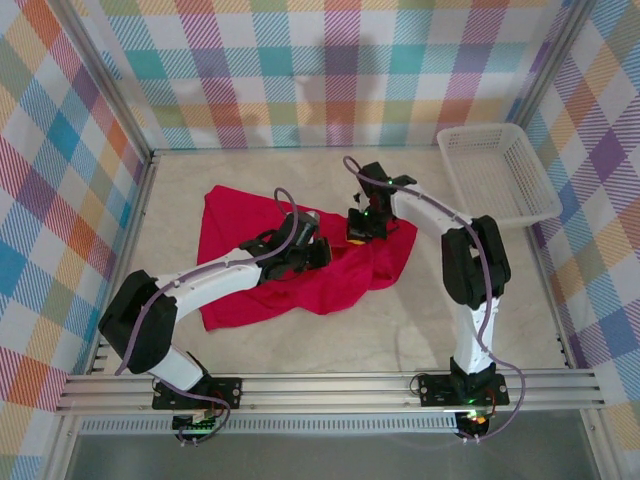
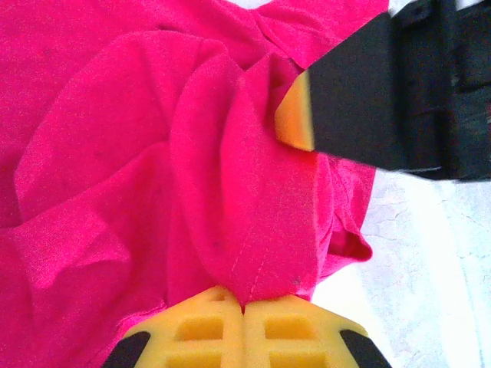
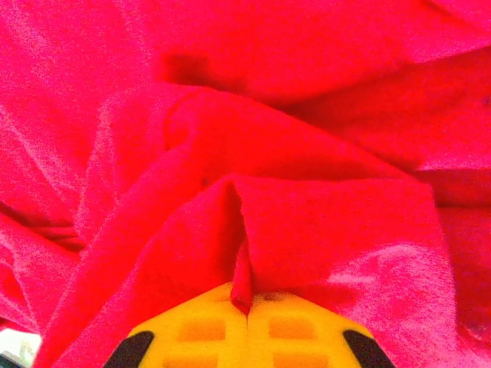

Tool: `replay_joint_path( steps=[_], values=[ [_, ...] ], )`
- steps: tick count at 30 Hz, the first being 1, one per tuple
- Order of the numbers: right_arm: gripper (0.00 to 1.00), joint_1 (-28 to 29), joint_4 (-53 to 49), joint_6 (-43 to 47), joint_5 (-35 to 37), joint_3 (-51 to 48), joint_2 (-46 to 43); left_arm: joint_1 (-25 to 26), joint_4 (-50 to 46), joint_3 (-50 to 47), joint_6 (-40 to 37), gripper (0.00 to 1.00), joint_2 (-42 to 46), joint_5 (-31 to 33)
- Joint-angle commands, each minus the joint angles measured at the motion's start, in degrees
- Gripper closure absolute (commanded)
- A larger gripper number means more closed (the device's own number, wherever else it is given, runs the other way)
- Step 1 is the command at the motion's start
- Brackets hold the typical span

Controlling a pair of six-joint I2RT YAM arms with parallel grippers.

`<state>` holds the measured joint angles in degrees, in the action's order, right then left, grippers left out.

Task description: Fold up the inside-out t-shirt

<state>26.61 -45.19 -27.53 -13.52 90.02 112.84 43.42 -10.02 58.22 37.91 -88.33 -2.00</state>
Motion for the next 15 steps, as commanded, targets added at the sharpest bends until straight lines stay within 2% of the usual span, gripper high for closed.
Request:
replay_joint_path(
  steps=[1,5,8,11,15],
  values=[
    [1.00,-0.07,-5.26,2.18,2.11,3.60,-7.26,0.43,-0.48,-0.09,-0.47,1.00,1.84,0.92],
    [1.00,-0.33,-9.57,3.53,3.12,4.43,-13.42,0.44,-0.83,0.23,-0.72,1.00,1.76,1.28],
    [0.95,-0.68,-9.56,3.82,3.03,1.26,-19.29,0.43,-0.73,0.23,-0.66,1.00,1.59,1.40],
    [0.95,-1.01,-7.49,3.56,2.64,-5.45,-25.12,0.43,-0.05,0.29,-0.28,1.00,1.15,0.49],
    [1.00,-2.38,-3.34,2.24,2.29,-16.70,-30.68,0.52,1.39,0.13,0.39,1.00,0.54,-1.17]
  ],
)
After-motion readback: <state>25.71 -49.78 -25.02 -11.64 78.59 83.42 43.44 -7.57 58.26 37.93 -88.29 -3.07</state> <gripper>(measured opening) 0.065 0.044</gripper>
